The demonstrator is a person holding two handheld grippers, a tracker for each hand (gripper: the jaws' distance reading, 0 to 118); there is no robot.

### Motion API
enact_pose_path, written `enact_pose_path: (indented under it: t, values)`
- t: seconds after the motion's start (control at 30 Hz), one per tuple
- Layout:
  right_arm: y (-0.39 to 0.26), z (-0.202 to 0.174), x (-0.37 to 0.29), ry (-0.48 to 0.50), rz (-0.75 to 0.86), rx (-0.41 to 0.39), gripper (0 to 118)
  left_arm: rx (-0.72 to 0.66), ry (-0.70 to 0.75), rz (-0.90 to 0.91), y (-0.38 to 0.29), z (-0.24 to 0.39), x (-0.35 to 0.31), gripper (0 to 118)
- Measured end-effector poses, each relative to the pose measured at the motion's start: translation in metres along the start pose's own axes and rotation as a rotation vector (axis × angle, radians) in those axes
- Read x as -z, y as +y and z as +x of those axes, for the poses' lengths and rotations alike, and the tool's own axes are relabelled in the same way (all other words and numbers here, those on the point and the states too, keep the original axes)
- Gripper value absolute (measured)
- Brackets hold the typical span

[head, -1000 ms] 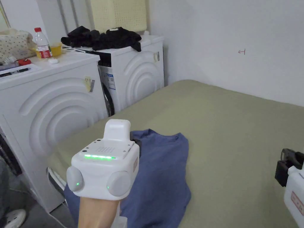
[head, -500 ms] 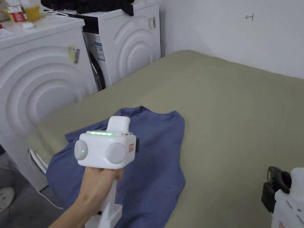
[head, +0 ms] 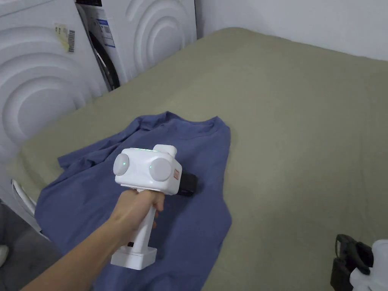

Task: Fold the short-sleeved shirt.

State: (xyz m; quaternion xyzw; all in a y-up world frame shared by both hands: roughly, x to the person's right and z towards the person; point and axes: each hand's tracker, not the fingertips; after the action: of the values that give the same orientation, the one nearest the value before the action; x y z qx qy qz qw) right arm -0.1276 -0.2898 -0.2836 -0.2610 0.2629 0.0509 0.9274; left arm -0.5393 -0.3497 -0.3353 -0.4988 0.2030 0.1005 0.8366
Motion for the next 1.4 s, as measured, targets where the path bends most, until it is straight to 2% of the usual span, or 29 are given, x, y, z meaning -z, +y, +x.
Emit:
enact_pose_path:
  t: [0.13,0.2,0.27,0.33,0.37,0.4,0.53,0.7,0.83,1.0,1.13,1.2,1.4]
  values:
    - [-0.003,0.002,-0.002,0.001,-0.01,0.006,1,0.004,0.003,0.012,-0.003,-0.002,0.0,101]
    - [-0.003,0.004,-0.006,0.002,-0.017,0.013,2,0.006,-0.001,0.017,-0.005,-0.003,-0.004,86]
    - [-0.004,0.007,-0.012,0.0,-0.014,0.017,1,0.01,0.015,0.037,-0.013,0.007,-0.022,51]
    - [-0.003,0.011,-0.019,-0.011,-0.012,0.014,1,0.004,0.056,0.038,-0.013,0.008,-0.025,4]
    - [-0.003,0.014,-0.023,-0.015,-0.009,0.014,2,-0.006,0.078,0.047,-0.012,0.006,-0.026,4]
    - [-0.003,0.018,-0.028,-0.025,-0.005,0.015,1,-0.023,0.029,0.036,-0.012,0.003,-0.027,4]
    - [-0.003,0.038,-0.051,-0.065,0.008,0.025,1,-0.071,0.009,0.061,-0.009,0.005,-0.051,4]
    - [-0.007,0.072,-0.084,-0.128,0.02,0.077,2,-0.023,-0.042,0.124,0.003,0.019,-0.086,4]
    - [-0.015,0.1,-0.114,-0.189,0.035,0.098,2,0.046,-0.124,0.172,0.013,0.063,-0.119,4]
    - [-0.026,0.134,-0.166,-0.293,0.058,0.112,2,0.22,-0.244,0.225,0.017,0.17,-0.168,4]
    - [-0.037,0.167,-0.202,-0.395,0.061,0.168,2,0.331,-0.386,0.256,0.011,0.276,-0.209,4]
    - [-0.042,0.183,-0.219,-0.439,0.069,0.2,2,0.398,-0.458,0.269,0.019,0.321,-0.202,4]
    - [-0.054,0.222,-0.26,-0.559,0.086,0.248,1,0.565,-0.67,0.278,-0.012,0.472,-0.247,4]
